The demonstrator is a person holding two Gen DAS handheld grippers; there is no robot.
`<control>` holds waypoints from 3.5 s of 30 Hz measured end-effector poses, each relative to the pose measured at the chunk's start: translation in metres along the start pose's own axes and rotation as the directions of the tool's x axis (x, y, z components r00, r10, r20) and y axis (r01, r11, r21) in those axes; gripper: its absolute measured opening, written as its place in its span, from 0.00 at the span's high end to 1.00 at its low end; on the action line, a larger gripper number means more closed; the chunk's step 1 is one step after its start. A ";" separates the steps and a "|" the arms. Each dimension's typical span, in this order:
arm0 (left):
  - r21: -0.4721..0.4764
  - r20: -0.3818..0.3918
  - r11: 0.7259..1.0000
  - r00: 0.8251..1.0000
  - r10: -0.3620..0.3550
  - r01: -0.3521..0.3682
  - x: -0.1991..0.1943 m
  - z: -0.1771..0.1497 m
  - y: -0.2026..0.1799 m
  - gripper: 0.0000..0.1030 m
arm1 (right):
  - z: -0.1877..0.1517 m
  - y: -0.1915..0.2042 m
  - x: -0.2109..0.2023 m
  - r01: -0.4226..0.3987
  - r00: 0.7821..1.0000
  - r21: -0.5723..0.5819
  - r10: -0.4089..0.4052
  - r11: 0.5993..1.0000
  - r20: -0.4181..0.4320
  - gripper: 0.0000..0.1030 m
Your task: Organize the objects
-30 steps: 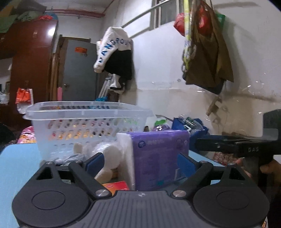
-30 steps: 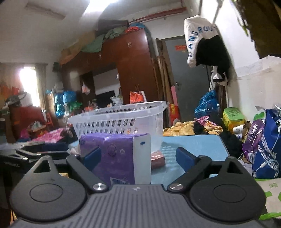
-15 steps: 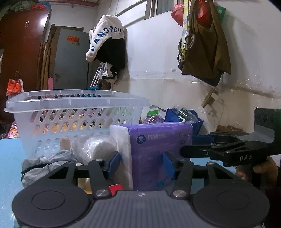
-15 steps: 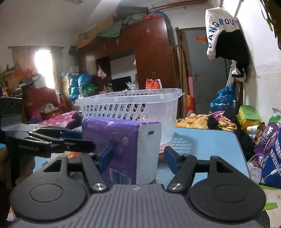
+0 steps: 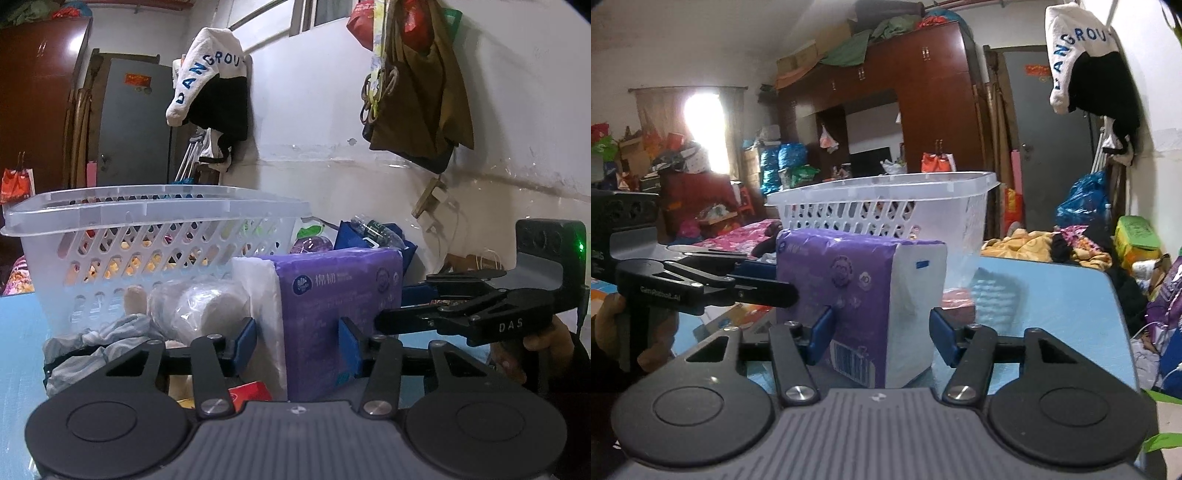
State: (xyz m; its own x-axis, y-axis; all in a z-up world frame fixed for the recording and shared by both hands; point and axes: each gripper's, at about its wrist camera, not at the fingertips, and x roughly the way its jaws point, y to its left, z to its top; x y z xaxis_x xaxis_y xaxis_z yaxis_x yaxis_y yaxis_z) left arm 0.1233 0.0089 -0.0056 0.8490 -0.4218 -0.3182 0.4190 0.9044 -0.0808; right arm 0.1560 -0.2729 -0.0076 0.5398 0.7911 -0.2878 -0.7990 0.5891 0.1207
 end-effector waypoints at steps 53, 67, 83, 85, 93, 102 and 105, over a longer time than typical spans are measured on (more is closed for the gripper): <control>0.044 0.102 0.978 0.974 0.200 -0.206 0.035 0.139 0.085 0.58 | 0.116 0.009 0.114 0.144 0.989 -0.153 -0.140 0.978 0.037 0.55; 0.014 0.020 0.973 0.973 0.230 -0.230 0.050 0.133 0.103 0.58 | 0.122 0.007 0.126 0.141 0.989 -0.152 -0.148 0.978 -0.030 0.55; -0.002 0.045 0.958 0.957 0.285 -0.286 0.047 0.131 0.099 0.38 | 0.128 0.025 0.111 0.223 0.975 -0.159 -0.215 0.962 0.062 0.11; -0.001 0.058 0.961 0.959 0.276 -0.277 0.041 0.130 0.094 0.33 | 0.129 0.026 0.104 0.218 0.975 -0.140 -0.210 0.966 0.073 0.04; 0.055 0.167 0.970 0.960 0.226 -0.238 -0.018 0.107 0.046 0.17 | 0.115 0.044 0.061 0.210 0.975 -0.090 -0.203 0.974 0.086 0.00; 0.093 0.135 0.971 0.969 0.208 -0.222 -0.072 0.024 0.022 0.17 | 0.036 0.052 0.029 0.131 0.991 0.005 -0.131 0.991 0.026 0.00; 0.066 0.095 0.982 0.981 0.168 -0.174 -0.082 -0.001 0.034 0.17 | 0.014 0.045 0.034 0.041 0.999 0.093 -0.041 0.995 -0.001 0.00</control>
State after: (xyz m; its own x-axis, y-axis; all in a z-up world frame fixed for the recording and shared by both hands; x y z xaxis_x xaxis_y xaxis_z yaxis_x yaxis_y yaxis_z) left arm 0.0680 0.0746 0.0171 0.9341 -0.2683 -0.2356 0.2849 0.9578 0.0389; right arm 0.1420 -0.2174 0.0012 0.5717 0.7662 -0.2935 -0.7481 0.6337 0.1971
